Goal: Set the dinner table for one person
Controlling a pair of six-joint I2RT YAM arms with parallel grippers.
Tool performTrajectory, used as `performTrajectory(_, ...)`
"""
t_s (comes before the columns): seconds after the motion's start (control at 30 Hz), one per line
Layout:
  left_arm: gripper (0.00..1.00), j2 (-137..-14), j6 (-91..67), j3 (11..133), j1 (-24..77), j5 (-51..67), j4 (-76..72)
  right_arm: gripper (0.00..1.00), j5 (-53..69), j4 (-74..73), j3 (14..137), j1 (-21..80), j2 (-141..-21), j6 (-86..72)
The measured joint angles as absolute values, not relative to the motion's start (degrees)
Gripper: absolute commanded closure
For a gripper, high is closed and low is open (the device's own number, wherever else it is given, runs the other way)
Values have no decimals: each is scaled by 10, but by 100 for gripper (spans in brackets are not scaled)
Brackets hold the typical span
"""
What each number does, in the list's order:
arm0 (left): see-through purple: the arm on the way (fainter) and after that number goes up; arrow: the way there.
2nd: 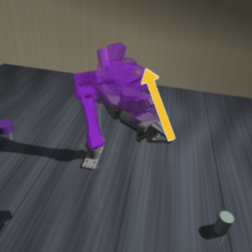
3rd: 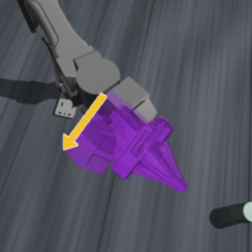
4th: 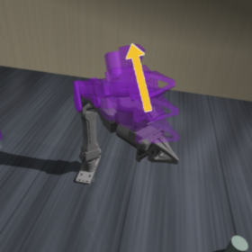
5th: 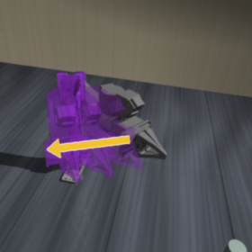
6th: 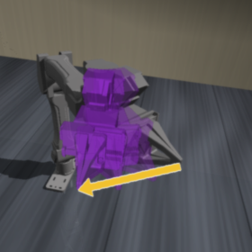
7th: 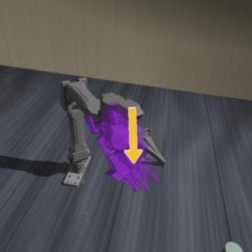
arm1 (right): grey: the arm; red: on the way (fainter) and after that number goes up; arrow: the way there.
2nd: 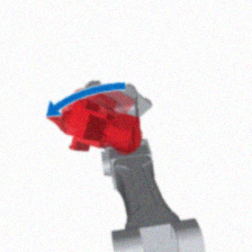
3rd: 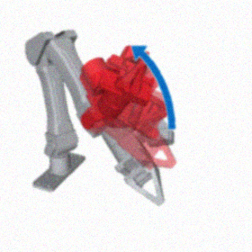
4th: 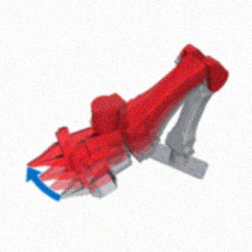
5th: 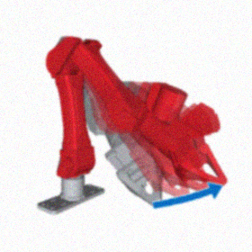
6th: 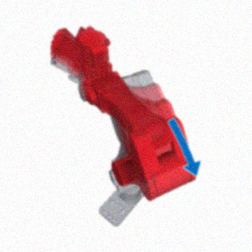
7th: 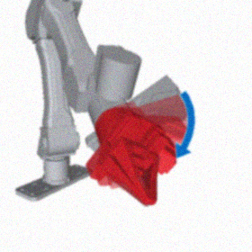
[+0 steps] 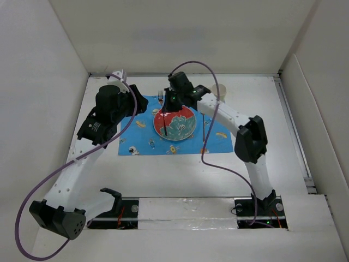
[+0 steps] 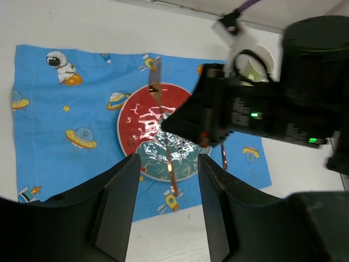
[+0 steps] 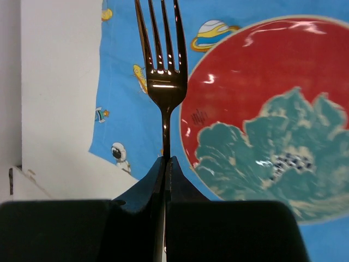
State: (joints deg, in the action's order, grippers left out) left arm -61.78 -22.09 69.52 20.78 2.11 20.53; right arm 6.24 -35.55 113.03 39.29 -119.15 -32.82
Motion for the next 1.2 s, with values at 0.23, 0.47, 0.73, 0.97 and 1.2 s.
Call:
performTrajectory(0.23,55,-616,-222,695,208,-3,225,100,93,-346,1246,440,-1341,-373)
performTrajectory(0.47,55,-601,-222,695,208,-7,235,100,91,-321,1264,466,-1383,-421)
performTrajectory(0.73,54,-573,-224,685,208,-8,237,100,74,-308,1335,464,-1442,-453)
performTrajectory(0.97,54,-572,-224,667,208,-7,239,100,68,-307,1364,464,-1490,-468)
performTrajectory(1.2,54,-574,-224,667,208,-9,238,91,68,-313,1365,464,-1497,-470)
